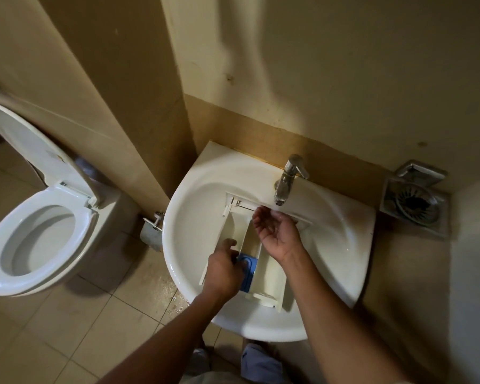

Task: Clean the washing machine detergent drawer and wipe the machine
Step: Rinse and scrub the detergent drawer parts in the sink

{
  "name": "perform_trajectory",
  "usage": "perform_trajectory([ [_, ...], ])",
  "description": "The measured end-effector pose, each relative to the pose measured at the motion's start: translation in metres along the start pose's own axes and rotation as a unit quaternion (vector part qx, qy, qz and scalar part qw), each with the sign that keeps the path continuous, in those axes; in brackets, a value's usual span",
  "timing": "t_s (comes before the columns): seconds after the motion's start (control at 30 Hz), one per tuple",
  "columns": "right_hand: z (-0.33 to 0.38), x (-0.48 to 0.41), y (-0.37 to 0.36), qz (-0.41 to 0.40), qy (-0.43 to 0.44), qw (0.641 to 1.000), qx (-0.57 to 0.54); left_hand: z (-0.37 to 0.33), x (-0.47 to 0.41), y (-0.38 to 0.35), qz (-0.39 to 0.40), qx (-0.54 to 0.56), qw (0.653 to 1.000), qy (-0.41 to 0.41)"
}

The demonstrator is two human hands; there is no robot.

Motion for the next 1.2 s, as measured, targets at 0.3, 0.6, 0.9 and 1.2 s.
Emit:
perform_trajectory([
  [0.3,0.004,-0.003,0.008,0.023,-0.007,0.999,0.028,-0.005,0.001,-0.003,0.003,-0.080,0.997,-0.021],
  [0.6,0.012,-0.007,0.000,-0.018,0.022,0.998,-0.050,-0.045,-0.007,-0.008,0.050,-0.200,0.977,-0.047],
  [0.9,0.013,-0.003,-0.001,0.046,0.027,0.996,-0.068,-0.051,-0.008,-0.006,0.041,-0.218,0.974,-0.049],
  [1.2,0.022,0.033,-0.023,0.032,0.023,0.653,0.756,-0.043,-0.013,-0.002,0.035,-0.167,0.984,-0.053],
])
Point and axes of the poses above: each hand's wrist, its own x-axis away from the middle knuckle, its own y-axis out of the back of the hand, z = x × y, the point moved 4 cm from there along -x, towards the middle knuckle, and after that the axes turned 13 degrees about x, right-handed, at the moved point
